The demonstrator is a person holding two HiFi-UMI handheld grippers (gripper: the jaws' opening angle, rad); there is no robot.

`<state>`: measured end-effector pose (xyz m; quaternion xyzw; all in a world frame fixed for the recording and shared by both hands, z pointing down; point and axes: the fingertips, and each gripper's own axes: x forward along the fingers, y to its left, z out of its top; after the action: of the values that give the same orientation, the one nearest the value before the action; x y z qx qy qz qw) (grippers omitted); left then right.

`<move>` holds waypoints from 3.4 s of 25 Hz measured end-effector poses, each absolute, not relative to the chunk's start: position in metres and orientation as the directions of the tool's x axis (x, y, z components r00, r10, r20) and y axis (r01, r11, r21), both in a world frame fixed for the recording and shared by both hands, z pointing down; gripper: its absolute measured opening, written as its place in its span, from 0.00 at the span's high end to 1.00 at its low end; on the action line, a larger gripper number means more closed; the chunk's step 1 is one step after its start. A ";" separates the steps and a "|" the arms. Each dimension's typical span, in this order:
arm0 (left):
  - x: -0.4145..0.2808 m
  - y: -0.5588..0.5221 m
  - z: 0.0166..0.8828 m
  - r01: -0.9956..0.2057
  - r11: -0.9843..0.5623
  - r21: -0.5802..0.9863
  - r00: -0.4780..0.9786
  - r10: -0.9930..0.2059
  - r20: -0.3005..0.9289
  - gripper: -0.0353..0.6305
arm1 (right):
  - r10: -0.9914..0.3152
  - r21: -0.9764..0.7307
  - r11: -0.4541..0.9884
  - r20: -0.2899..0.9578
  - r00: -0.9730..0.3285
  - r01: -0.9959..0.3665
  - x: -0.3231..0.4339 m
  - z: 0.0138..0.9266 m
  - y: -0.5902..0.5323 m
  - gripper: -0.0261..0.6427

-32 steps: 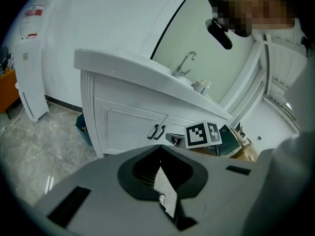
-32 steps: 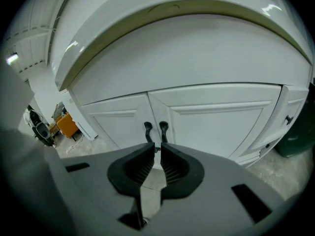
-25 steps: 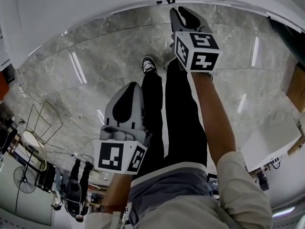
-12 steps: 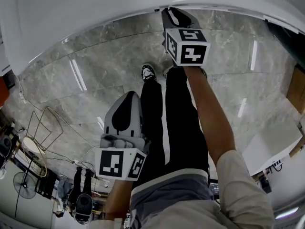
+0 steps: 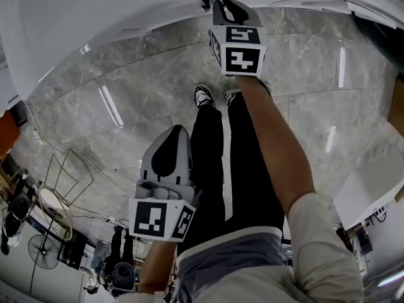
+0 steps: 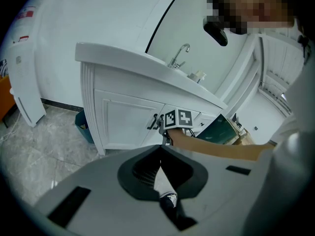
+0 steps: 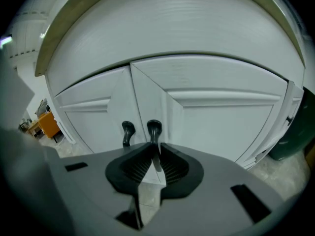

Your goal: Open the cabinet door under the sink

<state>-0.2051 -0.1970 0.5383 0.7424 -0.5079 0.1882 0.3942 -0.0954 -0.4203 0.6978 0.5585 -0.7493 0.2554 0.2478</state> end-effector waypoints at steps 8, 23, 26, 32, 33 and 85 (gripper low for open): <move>-0.206 -0.184 0.539 -0.918 -0.149 0.366 0.374 -0.629 0.682 0.95 | -0.725 -0.102 0.262 0.635 -0.265 -0.960 -0.093 0.698 -0.416 0.87; -0.191 -0.167 0.537 -0.928 -0.154 0.338 0.358 -0.611 0.706 0.95 | -0.685 -0.088 0.386 0.639 -0.349 -0.918 -0.087 0.697 -0.379 0.88; -0.193 -0.173 0.535 -0.931 -0.148 0.333 0.350 -0.615 0.706 0.95 | -0.679 -0.081 0.404 0.640 -0.358 -0.911 -0.084 0.696 -0.370 0.88; -0.184 -0.181 0.531 -0.929 -0.158 0.335 0.358 -0.617 0.700 0.95 | -0.666 -0.080 0.429 0.645 -0.375 -0.900 -0.080 0.696 -0.360 0.88; -0.181 -0.181 0.530 -0.928 -0.165 0.335 0.362 -0.614 0.701 0.95 | -0.664 -0.076 0.434 0.647 -0.376 -0.898 -0.080 0.696 -0.357 0.88; -0.121 -0.181 0.532 -0.877 -0.271 0.396 0.480 -0.508 0.715 0.95 | -0.533 -0.009 0.662 0.698 -0.479 -0.750 -0.040 0.697 -0.287 0.88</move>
<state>-0.1213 -0.1814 0.5325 0.7628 -0.4540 0.2322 0.3977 -0.0405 -0.2867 0.6967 0.3793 -0.8451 0.1589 0.3416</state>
